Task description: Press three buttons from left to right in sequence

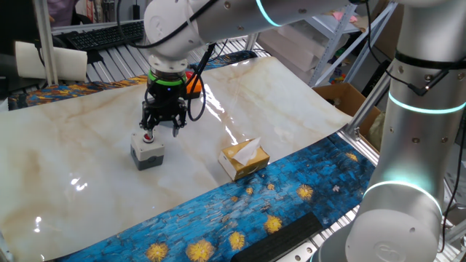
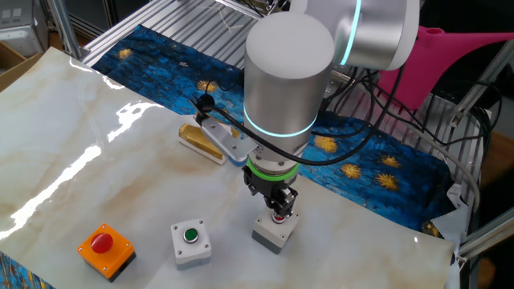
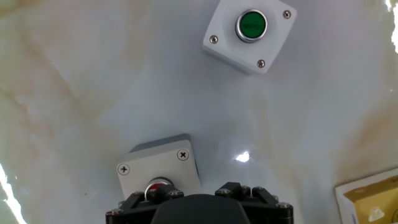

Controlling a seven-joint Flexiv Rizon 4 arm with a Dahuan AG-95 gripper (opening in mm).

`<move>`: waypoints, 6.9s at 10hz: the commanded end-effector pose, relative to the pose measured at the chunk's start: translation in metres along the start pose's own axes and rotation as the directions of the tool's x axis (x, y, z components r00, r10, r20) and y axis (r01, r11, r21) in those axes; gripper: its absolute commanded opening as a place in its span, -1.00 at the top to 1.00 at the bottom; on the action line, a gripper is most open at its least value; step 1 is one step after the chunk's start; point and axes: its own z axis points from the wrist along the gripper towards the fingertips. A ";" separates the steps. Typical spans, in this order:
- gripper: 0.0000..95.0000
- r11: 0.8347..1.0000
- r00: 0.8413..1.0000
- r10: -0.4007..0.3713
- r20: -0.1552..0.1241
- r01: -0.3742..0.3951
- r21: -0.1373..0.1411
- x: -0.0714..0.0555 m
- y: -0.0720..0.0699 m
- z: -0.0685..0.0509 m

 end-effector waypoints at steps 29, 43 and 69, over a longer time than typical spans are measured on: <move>1.00 0.973 0.970 -0.230 0.078 0.229 0.032 -0.109 -0.069 -0.034; 1.00 0.984 0.980 -0.180 0.089 0.179 0.020 -0.154 -0.053 -0.032; 0.20 0.962 0.958 -0.272 0.088 0.271 0.029 -0.173 -0.078 -0.029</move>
